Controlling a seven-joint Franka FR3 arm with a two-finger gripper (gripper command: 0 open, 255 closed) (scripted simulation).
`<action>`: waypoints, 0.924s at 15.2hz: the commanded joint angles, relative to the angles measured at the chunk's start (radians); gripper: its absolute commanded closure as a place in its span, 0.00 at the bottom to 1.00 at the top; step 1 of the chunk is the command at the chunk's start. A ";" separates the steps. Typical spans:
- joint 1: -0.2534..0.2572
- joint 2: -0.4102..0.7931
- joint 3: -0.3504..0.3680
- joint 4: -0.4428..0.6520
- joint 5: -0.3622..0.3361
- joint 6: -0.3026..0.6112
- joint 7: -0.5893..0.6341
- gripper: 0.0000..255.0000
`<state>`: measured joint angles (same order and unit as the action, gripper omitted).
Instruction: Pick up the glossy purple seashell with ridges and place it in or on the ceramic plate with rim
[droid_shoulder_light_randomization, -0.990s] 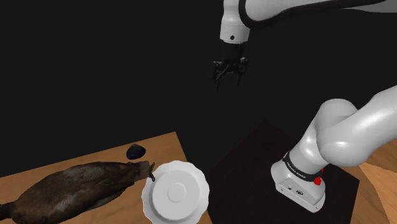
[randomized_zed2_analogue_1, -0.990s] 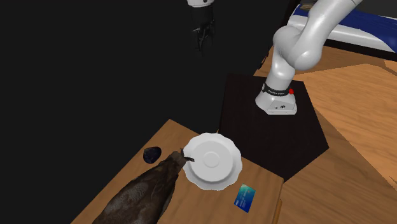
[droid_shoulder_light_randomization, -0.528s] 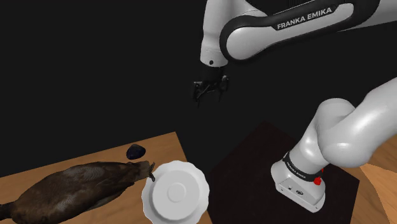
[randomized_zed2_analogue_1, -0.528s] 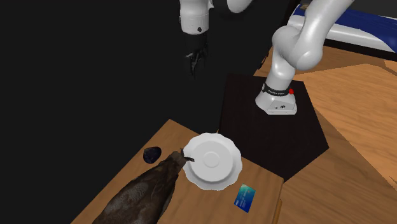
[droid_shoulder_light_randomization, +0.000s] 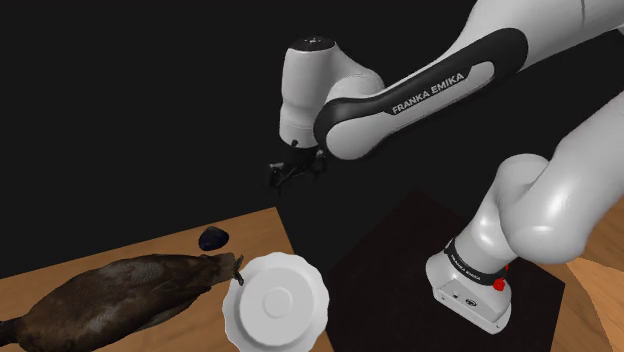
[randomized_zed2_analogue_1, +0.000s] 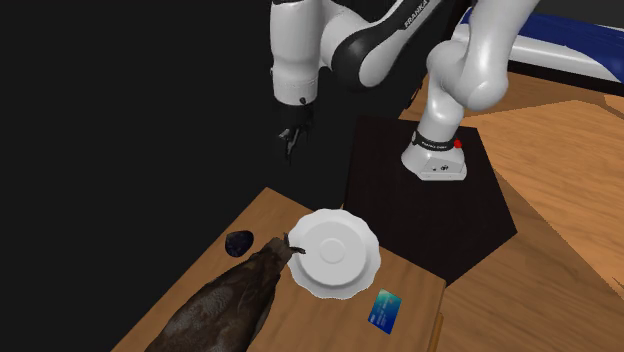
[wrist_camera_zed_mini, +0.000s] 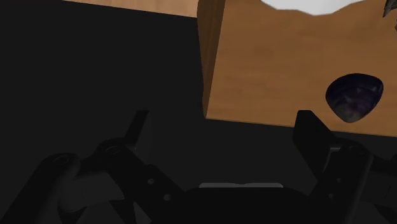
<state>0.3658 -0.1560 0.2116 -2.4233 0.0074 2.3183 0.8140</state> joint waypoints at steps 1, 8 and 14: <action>0.007 0.066 0.029 0.027 -0.045 0.058 0.062 0.00; 0.062 0.318 0.064 0.160 -0.297 0.202 0.325 0.00; 0.180 0.540 0.006 0.340 -0.518 0.245 0.537 0.00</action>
<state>0.5245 0.3448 0.2320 -2.1099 -0.4692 2.5493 1.3129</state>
